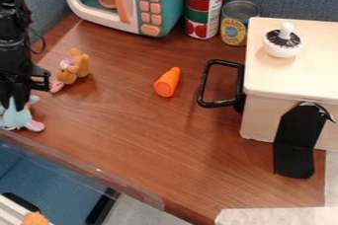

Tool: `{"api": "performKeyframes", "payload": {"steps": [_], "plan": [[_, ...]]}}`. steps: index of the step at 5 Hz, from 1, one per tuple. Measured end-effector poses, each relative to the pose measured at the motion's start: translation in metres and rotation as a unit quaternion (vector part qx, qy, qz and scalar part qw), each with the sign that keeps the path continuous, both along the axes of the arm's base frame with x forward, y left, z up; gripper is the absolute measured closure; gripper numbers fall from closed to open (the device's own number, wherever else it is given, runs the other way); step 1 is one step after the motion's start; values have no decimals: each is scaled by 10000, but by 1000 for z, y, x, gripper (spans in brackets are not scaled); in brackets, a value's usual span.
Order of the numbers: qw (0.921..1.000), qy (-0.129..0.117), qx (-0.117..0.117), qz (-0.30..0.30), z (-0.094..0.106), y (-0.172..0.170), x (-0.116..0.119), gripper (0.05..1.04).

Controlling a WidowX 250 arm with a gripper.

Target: Move the blue toy to the middle bottom of the table

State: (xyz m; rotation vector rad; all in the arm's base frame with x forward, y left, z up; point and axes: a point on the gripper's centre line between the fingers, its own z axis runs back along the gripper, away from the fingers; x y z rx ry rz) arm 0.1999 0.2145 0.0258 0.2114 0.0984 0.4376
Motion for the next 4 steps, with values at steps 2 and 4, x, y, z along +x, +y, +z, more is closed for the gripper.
{"api": "performKeyframes", "payload": {"steps": [2, 4], "plan": [[9926, -333, -333, -1120, 17, -62, -2, 981], [9696, -414, -789, -2279, 1, -120, 2, 981]]}}
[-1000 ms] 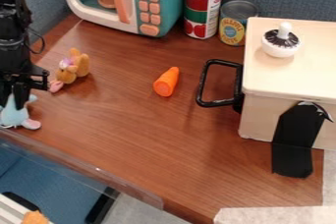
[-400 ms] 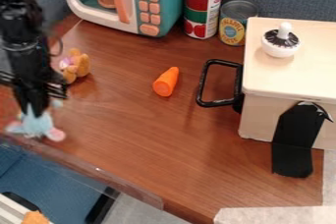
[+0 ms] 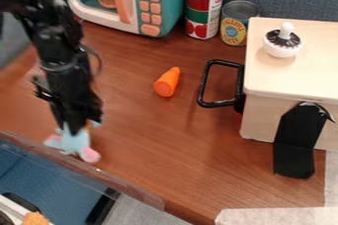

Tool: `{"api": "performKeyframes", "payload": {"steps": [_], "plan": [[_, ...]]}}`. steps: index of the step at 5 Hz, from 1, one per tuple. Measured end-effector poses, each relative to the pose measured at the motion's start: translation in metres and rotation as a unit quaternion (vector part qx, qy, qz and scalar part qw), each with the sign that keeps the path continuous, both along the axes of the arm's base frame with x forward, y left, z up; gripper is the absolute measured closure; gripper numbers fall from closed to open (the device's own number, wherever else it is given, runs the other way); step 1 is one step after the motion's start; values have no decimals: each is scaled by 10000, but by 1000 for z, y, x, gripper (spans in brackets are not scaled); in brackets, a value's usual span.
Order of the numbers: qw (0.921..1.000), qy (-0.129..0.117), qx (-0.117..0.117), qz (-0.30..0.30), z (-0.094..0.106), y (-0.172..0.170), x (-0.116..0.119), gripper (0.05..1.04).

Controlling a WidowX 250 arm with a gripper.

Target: Move the blue toy to the middle bottom of the table

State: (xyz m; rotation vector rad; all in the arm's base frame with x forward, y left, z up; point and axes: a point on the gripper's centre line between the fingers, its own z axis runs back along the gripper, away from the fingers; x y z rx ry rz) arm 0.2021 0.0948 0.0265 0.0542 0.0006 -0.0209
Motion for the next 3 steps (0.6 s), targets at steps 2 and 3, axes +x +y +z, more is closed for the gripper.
{"api": "performKeyframes", "payload": {"steps": [2, 3], "plan": [[9995, -23, -144, -286, -12, -11, 3, 731], [9994, -208, -68, -259, 1, -11, 0, 415]]}}
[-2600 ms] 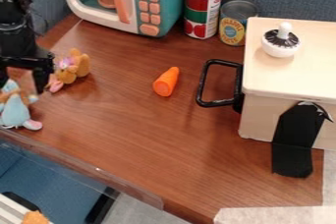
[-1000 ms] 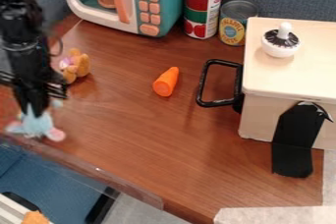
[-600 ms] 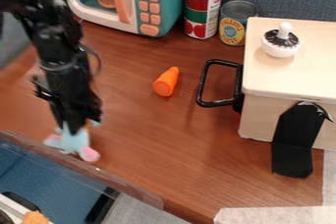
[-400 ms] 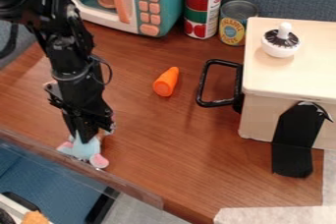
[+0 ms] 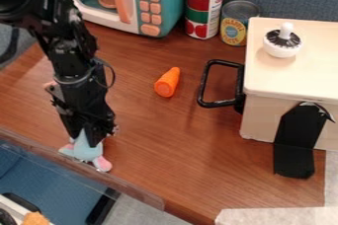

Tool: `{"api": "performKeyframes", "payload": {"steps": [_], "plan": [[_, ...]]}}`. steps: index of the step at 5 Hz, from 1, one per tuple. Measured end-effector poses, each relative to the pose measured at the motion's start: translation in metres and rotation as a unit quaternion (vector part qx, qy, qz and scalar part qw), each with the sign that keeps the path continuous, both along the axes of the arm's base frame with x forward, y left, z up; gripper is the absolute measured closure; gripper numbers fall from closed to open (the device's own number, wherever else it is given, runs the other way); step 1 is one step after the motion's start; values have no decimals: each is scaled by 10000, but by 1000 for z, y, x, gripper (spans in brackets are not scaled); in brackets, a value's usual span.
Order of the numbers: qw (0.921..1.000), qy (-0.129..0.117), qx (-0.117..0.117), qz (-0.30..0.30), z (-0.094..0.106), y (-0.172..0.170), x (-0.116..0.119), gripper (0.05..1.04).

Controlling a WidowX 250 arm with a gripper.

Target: Move the blue toy to the middle bottom of the table

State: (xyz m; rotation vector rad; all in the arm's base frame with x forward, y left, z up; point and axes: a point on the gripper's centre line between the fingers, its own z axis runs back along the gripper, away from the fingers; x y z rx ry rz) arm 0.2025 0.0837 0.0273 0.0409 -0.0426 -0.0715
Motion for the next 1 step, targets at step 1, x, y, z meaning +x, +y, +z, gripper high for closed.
{"api": "performKeyframes", "payload": {"steps": [1], "plan": [[9980, -537, 244, 214, 29, 9, -7, 133]]}}
